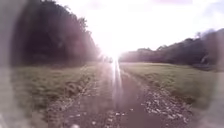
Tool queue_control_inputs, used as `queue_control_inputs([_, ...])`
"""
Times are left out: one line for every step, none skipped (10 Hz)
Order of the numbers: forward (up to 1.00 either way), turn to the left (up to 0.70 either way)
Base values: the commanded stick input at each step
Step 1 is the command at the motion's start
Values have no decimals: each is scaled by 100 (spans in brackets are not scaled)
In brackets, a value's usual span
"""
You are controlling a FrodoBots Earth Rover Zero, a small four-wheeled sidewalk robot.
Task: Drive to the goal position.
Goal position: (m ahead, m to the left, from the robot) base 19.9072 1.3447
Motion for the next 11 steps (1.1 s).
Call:
queue_control_inputs([85,0])
queue_control_inputs([85,0])
queue_control_inputs([85,0])
queue_control_inputs([85,0])
queue_control_inputs([85,0])
queue_control_inputs([85,0])
queue_control_inputs([85,0])
queue_control_inputs([85,0])
queue_control_inputs([85,0])
queue_control_inputs([85,0])
queue_control_inputs([85,0])
